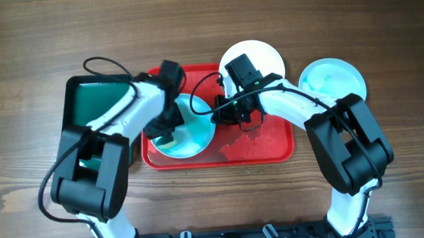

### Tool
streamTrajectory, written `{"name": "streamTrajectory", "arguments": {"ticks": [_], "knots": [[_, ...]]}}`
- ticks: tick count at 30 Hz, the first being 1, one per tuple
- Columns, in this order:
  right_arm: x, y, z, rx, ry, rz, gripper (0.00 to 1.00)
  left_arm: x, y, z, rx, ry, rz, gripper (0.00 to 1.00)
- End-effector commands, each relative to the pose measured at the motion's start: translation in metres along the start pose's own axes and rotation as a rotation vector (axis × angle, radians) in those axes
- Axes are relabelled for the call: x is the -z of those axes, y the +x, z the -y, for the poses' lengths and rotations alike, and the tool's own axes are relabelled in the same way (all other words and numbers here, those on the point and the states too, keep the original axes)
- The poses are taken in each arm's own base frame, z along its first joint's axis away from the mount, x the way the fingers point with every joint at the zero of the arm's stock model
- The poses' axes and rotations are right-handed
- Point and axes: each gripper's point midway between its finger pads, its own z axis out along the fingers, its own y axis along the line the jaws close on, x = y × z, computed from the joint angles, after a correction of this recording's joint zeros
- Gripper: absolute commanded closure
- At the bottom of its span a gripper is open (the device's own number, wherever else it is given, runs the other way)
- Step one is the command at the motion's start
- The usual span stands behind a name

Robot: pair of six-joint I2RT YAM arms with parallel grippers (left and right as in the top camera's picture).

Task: Clean dirty plates on tray and stack at the side
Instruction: 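Lift the left gripper with the sponge away from the plate, then carry the plate with the right gripper to the table's right side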

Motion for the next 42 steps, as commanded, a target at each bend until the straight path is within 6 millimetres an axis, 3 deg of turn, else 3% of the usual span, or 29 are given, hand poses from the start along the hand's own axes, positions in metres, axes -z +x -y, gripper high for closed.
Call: {"name": "streamTrajectory", "arguments": {"ticks": [1,6,8,12,16,21,28,34,42], "knots": [[-0.004,0.014,0.005,-0.027,0.003,-0.055,0.96,0.049,-0.020,0.060,-0.112,0.379,-0.083,0.96],[0.009,0.018,-0.002,0.031,-0.001,-0.058,0.96,0.128,-0.079,0.090,-0.163,0.560,0.113,0.96],[0.020,0.022,0.002,0.045,0.049,-0.052,0.96,0.139,-0.092,0.091,-0.156,0.575,0.162,0.96],[0.053,0.030,0.024,0.050,0.242,-0.013,0.96,0.134,-0.105,0.075,-0.117,0.527,0.192,0.96],[0.092,0.031,0.030,0.067,0.367,0.068,0.96,0.125,-0.113,0.056,-0.089,0.415,0.229,0.96],[0.146,0.031,0.031,0.095,0.488,0.206,0.96,0.119,-0.110,0.050,-0.085,0.380,0.214,0.96],[0.229,0.023,0.056,0.077,0.782,0.472,0.96,0.101,-0.099,0.046,-0.082,0.357,0.170,0.96],[0.256,0.025,0.050,0.108,0.936,0.602,0.96,0.089,-0.091,0.042,-0.077,0.341,0.138,0.96],[0.272,0.030,0.018,0.302,1.132,0.738,0.96,0.087,-0.089,0.042,-0.057,0.340,0.129,0.96]]}}
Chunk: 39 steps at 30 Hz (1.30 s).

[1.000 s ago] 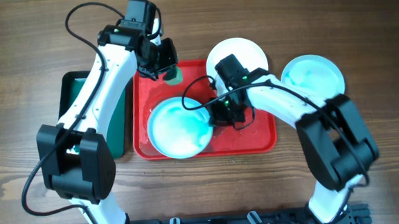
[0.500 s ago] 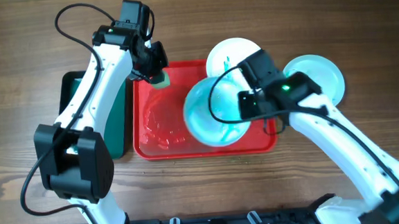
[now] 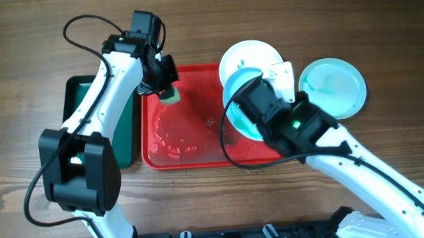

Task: Clean dirty plates on tray and stack at the side
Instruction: 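Carry the plate with the right gripper to the table's right side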

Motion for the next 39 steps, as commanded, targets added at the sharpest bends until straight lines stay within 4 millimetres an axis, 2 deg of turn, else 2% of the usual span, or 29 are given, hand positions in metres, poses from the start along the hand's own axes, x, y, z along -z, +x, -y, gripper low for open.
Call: {"name": "streamTrajectory", "arguments": {"ticks": [1,7,15,19,27,39], "knots": [[0.016,-0.014,0.023,0.024,0.162,0.122,0.96,-0.002,0.000,-0.004,0.009,-0.014,0.002,0.96],[0.026,-0.018,0.025,0.066,0.213,0.172,0.96,-0.002,0.000,-0.004,0.009,-0.015,0.002,0.96],[0.036,-0.031,0.049,0.181,0.376,0.235,0.96,-0.002,0.000,-0.004,0.009,-0.015,0.002,0.96],[0.040,-0.036,0.053,0.257,0.424,0.244,0.96,-0.002,0.000,-0.004,0.017,-0.015,0.002,0.96],[0.042,-0.052,0.044,0.413,0.432,0.258,0.96,-0.002,0.000,-0.004,0.016,-0.014,0.002,0.96],[0.059,-0.066,0.028,0.557,0.458,0.319,0.96,-0.002,-0.002,-0.003,0.015,-0.011,0.009,0.96]]}}
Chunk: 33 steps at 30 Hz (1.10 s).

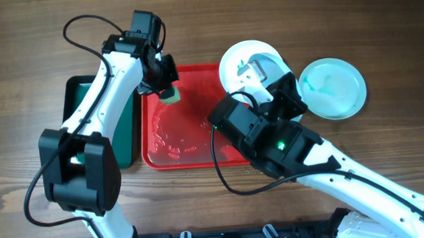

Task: Clean dirty plates on tray and stack at the side
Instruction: 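Carry the plate with the right gripper to the table's right side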

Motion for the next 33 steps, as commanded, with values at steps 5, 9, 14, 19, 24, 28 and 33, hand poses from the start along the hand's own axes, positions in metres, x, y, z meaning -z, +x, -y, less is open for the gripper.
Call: {"name": "streamTrajectory", "arguments": {"ticks": [5,9,14,19,24,28,33], "knots": [[0.005,-0.004,0.014,0.102,0.060,0.013,0.96,-0.002,0.000,-0.004,0.013,-0.014,0.002,0.96],[0.006,-0.005,0.022,0.118,0.105,0.006,0.96,-0.002,0.000,-0.004,0.013,-0.014,0.003,0.96],[0.006,-0.008,0.024,0.141,0.116,0.008,0.96,-0.002,-0.001,-0.004,0.013,-0.013,0.004,0.96],[0.006,-0.008,0.024,0.160,0.116,0.007,0.96,-0.002,-0.001,-0.004,0.013,-0.013,0.005,0.96],[0.006,-0.010,0.023,0.139,0.107,0.016,0.95,-0.002,-0.001,-0.004,0.013,-0.013,0.005,0.96],[0.005,-0.018,-0.005,0.125,-0.053,0.068,0.96,-0.002,-0.001,-0.004,0.013,-0.013,0.005,0.96],[0.055,-0.031,-0.114,-0.018,-0.769,0.174,0.96,-0.002,-0.001,-0.004,0.013,-0.013,0.005,0.96]]}}
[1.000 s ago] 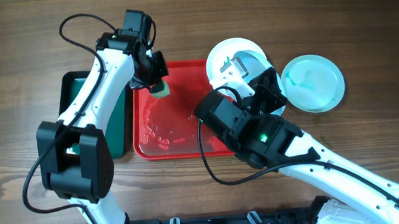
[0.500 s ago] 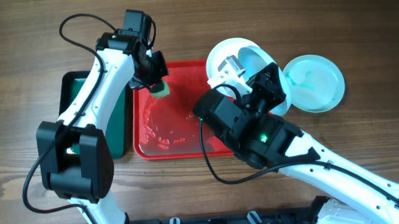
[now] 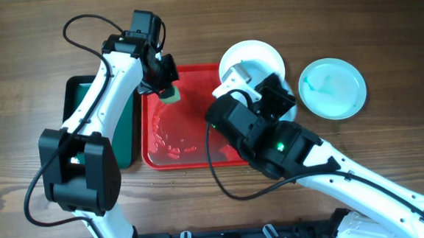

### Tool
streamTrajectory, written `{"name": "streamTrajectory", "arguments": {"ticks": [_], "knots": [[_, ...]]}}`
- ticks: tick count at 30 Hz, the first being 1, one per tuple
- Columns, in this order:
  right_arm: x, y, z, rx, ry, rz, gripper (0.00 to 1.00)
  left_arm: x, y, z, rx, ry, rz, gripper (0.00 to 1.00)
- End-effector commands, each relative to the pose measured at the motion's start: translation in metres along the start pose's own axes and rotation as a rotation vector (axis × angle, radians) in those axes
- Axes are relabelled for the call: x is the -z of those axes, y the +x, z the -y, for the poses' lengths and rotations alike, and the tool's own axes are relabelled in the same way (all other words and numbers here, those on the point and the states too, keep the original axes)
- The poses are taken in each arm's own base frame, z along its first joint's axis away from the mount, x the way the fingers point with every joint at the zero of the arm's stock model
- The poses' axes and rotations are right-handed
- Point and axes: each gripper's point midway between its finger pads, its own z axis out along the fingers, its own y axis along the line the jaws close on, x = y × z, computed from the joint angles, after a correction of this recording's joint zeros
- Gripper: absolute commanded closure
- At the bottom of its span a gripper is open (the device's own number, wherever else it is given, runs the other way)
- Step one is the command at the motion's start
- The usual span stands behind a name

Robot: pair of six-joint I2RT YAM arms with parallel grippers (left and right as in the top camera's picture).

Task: Clean dirty plates on tray and stack at the side
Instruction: 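Carry the plate with the right gripper to the table's right side, then lower the plate onto the cleaned plate and open the right gripper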

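Note:
The red tray (image 3: 192,155) holds no plate, only wet streaks on its floor. My left gripper (image 3: 167,92) is shut on a green sponge (image 3: 171,96) over the tray's back left corner. A white plate (image 3: 251,55) lies at the tray's back right edge. My right gripper (image 3: 237,76) hovers at that plate's near rim, its fingers apparently open and holding nothing. Light blue plates (image 3: 333,88) are stacked on the table to the right.
A dark green bin (image 3: 86,104) stands left of the tray, partly under the left arm. The right arm's bulk covers the tray's right half. Bare wooden table (image 3: 383,20) lies beyond the blue plates.
My right gripper has shifted a little left, away from the blue stack, to the white plate's near rim. The left arm and sponge have not moved.
First, both grippers were at a blue plate on the tray, the left with the sponge on it. Then the left held the sponge at the tray's back left and the right carried the plate. Later that plate was on the blue stack.

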Motion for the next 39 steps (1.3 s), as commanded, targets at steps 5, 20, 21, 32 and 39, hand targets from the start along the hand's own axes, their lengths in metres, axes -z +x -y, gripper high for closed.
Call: {"name": "streamTrajectory", "arguments": {"ticks": [5,20,21,32,39], "knots": [[0.042,-0.032,-0.106,-0.461,-0.776,0.051,0.96,-0.002,0.000,-0.004,0.013,-0.014,0.002,0.96],[-0.097,0.098,0.028,-1.319,-0.577,-0.320,0.96,-0.002,0.000,-0.004,0.013,-0.014,0.003,0.96],[-0.105,0.113,0.036,-1.366,-0.530,-0.347,0.96,-0.002,-0.001,-0.004,0.013,-0.013,0.004,0.96],[-0.185,0.285,0.019,-1.519,-0.198,-0.836,0.96,-0.002,-0.003,-0.003,0.012,-0.009,0.012,0.96],[-0.200,0.300,-0.016,-1.484,-0.245,-0.943,0.89,-0.002,-0.003,-0.003,0.012,-0.009,0.012,0.96]]}}
